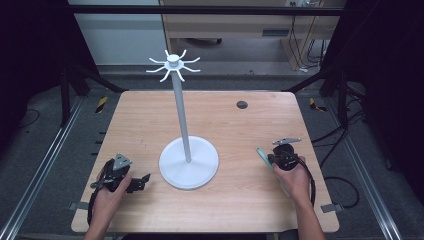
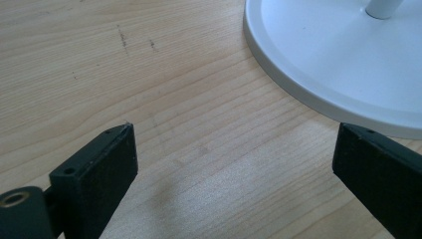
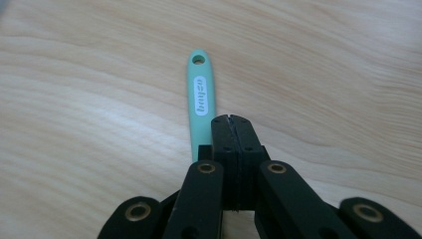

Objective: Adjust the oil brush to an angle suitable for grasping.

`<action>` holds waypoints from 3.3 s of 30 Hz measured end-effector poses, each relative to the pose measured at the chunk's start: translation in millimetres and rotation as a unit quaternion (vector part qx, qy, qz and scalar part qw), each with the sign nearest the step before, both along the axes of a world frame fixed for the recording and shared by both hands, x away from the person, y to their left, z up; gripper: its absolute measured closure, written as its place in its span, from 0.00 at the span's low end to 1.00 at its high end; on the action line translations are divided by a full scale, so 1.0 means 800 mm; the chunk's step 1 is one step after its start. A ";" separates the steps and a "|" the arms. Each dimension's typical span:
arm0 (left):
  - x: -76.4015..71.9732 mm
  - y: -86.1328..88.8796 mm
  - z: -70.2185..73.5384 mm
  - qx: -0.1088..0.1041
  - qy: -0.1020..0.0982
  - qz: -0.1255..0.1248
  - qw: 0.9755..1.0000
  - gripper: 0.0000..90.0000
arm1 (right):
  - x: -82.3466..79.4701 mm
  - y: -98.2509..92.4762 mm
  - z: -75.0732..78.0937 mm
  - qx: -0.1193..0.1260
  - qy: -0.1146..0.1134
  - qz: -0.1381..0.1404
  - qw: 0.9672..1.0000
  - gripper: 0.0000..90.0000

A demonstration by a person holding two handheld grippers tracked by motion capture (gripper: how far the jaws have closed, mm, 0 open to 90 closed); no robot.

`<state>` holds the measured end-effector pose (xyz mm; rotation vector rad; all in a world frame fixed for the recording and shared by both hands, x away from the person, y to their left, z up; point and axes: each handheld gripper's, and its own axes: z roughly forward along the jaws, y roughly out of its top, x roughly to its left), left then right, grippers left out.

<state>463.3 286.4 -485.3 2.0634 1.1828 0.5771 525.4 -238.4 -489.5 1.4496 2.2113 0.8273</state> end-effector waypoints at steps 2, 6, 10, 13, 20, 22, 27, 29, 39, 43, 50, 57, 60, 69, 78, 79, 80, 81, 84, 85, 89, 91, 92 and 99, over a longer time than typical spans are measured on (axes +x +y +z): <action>0.000 0.000 0.000 0.000 0.000 0.000 1.000 0.04 | -0.003 0.005 0.001 0.005 0.006 0.017 1.000 1.00; 0.000 0.001 0.000 0.002 0.001 -0.001 1.000 0.04 | -0.009 0.013 0.001 0.009 0.013 0.042 0.999 1.00; -0.001 0.001 0.001 0.002 0.000 0.000 1.000 0.04 | -0.012 0.016 0.005 -0.001 0.007 0.046 0.999 1.00; -0.002 0.001 0.000 0.002 -0.001 0.000 1.000 0.04 | -0.016 0.016 0.017 -0.007 -0.010 0.046 0.999 1.00; -0.003 0.001 0.000 0.003 0.001 -0.002 1.000 0.04 | -0.022 0.022 0.038 -0.033 0.017 0.070 0.997 0.99; -0.003 0.001 0.001 0.003 0.001 -0.003 1.000 0.04 | -0.022 0.024 0.043 -0.042 0.030 0.076 0.996 0.98; -0.003 0.001 0.000 0.003 0.001 -0.002 1.000 0.04 | -0.018 0.025 0.049 -0.069 0.054 0.088 0.992 0.96; -0.003 0.001 0.000 0.003 0.003 -0.003 1.000 0.04 | -0.017 0.027 0.049 -0.078 0.069 0.094 0.990 0.95; -0.002 -0.001 -0.001 0.004 0.006 -0.005 1.000 0.04 | -0.014 0.033 0.048 -0.116 0.110 0.111 0.981 0.84; -0.002 -0.001 -0.002 0.006 0.007 -0.007 1.000 0.04 | -0.011 0.032 0.046 -0.124 0.126 0.115 0.978 0.80; -0.002 -0.002 -0.002 0.007 0.009 -0.008 1.000 0.04 | -0.010 0.029 0.042 -0.131 0.155 0.120 0.972 0.79; -0.002 -0.002 -0.002 0.007 0.008 -0.009 1.000 0.04 | -0.009 0.030 0.038 -0.138 0.168 0.129 0.967 0.81; -0.002 -0.002 -0.002 0.007 0.009 -0.009 1.000 0.04 | -0.008 0.031 0.036 -0.143 0.170 0.136 0.966 0.82; -0.002 -0.002 -0.002 0.006 0.008 -0.009 1.000 0.04 | -0.006 0.030 0.034 -0.144 0.178 0.136 0.964 0.85; -0.002 -0.002 -0.002 0.006 0.008 -0.010 1.000 0.04 | -0.004 0.030 0.031 -0.146 0.183 0.140 0.962 0.88; -0.002 -0.002 -0.002 0.006 0.008 -0.010 1.000 0.04 | -0.003 0.027 0.030 -0.152 0.175 0.153 0.961 0.88; -0.002 -0.002 -0.002 0.007 0.009 -0.010 1.000 0.04 | -0.002 0.027 0.030 -0.154 0.175 0.154 0.960 0.88; -0.002 -0.002 -0.002 0.007 0.008 -0.010 1.000 0.04 | -0.003 0.027 0.029 -0.151 0.177 0.150 0.961 0.89; -0.002 -0.003 -0.002 0.007 0.008 -0.010 1.000 0.04 | -0.002 0.026 0.029 -0.153 0.177 0.154 0.960 0.90; -0.002 -0.003 -0.002 0.006 0.008 -0.010 1.000 0.04 | -0.002 0.025 0.028 -0.154 0.178 0.155 0.959 0.91; -0.002 -0.003 -0.002 0.006 0.009 -0.011 1.000 0.04 | -0.001 0.026 0.028 -0.154 0.180 0.154 0.959 0.91; -0.002 -0.003 -0.002 0.007 0.009 -0.011 1.000 0.04 | -0.002 0.027 0.028 -0.149 0.186 0.144 0.960 0.91; -0.002 -0.003 -0.002 0.006 0.007 -0.012 1.000 0.04 | -0.002 0.027 0.028 -0.149 0.187 0.144 0.960 0.91; -0.002 -0.002 -0.002 0.006 0.009 -0.010 1.000 0.04 | -0.003 0.024 0.031 -0.139 0.173 0.151 0.963 0.92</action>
